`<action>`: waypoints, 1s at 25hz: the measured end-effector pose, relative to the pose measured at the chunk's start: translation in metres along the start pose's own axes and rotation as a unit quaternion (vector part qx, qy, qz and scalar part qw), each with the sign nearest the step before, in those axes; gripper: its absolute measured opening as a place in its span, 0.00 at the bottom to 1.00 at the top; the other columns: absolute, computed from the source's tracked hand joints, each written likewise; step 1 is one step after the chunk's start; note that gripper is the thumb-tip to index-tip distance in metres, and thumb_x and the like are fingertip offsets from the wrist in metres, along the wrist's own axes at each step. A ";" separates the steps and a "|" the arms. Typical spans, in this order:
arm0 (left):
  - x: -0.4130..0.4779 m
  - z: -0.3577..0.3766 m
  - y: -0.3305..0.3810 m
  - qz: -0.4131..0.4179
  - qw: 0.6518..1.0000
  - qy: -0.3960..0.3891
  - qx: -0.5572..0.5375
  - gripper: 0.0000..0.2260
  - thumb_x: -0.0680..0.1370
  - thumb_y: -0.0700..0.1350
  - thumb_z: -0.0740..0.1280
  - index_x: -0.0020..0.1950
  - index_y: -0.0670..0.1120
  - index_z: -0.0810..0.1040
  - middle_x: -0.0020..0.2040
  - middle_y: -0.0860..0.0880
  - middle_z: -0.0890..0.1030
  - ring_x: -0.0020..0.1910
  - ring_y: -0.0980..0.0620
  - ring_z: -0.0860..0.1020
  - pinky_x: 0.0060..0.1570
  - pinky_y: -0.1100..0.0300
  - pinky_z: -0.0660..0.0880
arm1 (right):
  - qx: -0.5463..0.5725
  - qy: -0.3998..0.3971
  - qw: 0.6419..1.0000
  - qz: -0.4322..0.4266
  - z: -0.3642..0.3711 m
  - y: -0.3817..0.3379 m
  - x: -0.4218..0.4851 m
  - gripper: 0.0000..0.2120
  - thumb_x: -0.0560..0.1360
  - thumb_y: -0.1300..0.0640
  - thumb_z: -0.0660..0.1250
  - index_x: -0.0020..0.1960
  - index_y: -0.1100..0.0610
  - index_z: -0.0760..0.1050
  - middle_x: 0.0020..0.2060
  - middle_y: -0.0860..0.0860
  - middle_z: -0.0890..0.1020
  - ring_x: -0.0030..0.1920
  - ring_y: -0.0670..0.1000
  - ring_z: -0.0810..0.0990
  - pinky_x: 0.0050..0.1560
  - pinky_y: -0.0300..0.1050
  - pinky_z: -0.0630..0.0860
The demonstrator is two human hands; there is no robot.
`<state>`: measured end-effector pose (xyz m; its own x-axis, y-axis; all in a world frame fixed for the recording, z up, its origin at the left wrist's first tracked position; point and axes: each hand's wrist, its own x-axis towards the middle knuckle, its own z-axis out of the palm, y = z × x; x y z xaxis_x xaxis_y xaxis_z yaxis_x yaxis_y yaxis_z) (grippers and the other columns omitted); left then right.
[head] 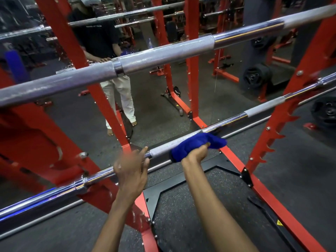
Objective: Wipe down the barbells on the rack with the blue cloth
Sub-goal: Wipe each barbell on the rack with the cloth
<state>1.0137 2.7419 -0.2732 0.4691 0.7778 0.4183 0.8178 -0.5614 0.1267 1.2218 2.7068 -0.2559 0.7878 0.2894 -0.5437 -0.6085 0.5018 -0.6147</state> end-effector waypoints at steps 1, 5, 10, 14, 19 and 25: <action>-0.001 0.000 0.000 -0.001 1.000 0.002 0.001 0.19 0.82 0.57 0.55 0.72 0.59 0.74 0.63 0.52 0.80 0.59 0.46 0.76 0.60 0.44 0.63 | 0.028 -0.071 0.994 0.080 -0.005 0.004 -0.006 0.14 0.86 0.50 0.53 0.50 0.51 0.75 0.48 0.51 0.80 0.47 0.51 0.84 0.50 0.44 0.75; -0.002 0.000 0.001 0.009 1.000 0.017 0.008 0.20 0.82 0.57 0.56 0.71 0.58 0.75 0.61 0.52 0.80 0.57 0.45 0.76 0.59 0.44 0.65 | 0.071 -0.215 0.927 0.300 -0.019 0.044 -0.011 0.08 0.85 0.56 0.58 0.48 0.49 0.72 0.46 0.48 0.77 0.45 0.45 0.80 0.47 0.40 0.78; -0.005 0.001 -0.002 0.026 0.999 0.035 0.012 0.20 0.81 0.57 0.56 0.72 0.57 0.75 0.59 0.53 0.80 0.55 0.46 0.76 0.57 0.45 0.66 | 0.009 -0.259 0.937 0.235 -0.043 0.025 0.017 0.10 0.73 0.52 0.77 0.46 0.56 0.79 0.43 0.54 0.83 0.45 0.50 0.84 0.49 0.38 0.80; -0.002 0.000 0.003 0.002 0.999 0.031 -0.013 0.19 0.80 0.57 0.57 0.69 0.59 0.77 0.58 0.54 0.81 0.55 0.47 0.76 0.59 0.45 0.64 | -0.112 -0.128 0.978 0.123 -0.052 -0.019 0.002 0.10 0.82 0.45 0.61 0.47 0.49 0.71 0.38 0.46 0.78 0.39 0.46 0.79 0.45 0.40 0.78; 0.017 -0.003 0.030 0.019 0.993 -0.024 -0.110 0.19 0.79 0.56 0.57 0.68 0.62 0.76 0.60 0.56 0.79 0.65 0.49 0.75 0.67 0.45 0.57 | -0.472 -0.121 0.776 -0.401 -0.062 -0.030 0.008 0.14 0.81 0.48 0.67 0.62 0.57 0.77 0.58 0.54 0.81 0.58 0.57 0.78 0.61 0.59 0.75; 0.017 0.021 0.062 0.061 0.997 -0.008 -0.055 0.23 0.80 0.58 0.59 0.75 0.62 0.69 0.64 0.54 0.78 0.65 0.48 0.74 0.65 0.41 0.62 | -0.552 -0.196 0.592 -0.553 -0.027 -0.064 0.063 0.26 0.75 0.55 0.66 0.73 0.53 0.73 0.73 0.54 0.72 0.70 0.58 0.71 0.68 0.56 0.67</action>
<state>1.0794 2.7257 -0.2770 0.5695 0.7055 0.4219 0.7133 -0.6792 0.1729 1.3079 2.6709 -0.2666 0.5920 0.5569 0.5827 0.7802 -0.2147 -0.5875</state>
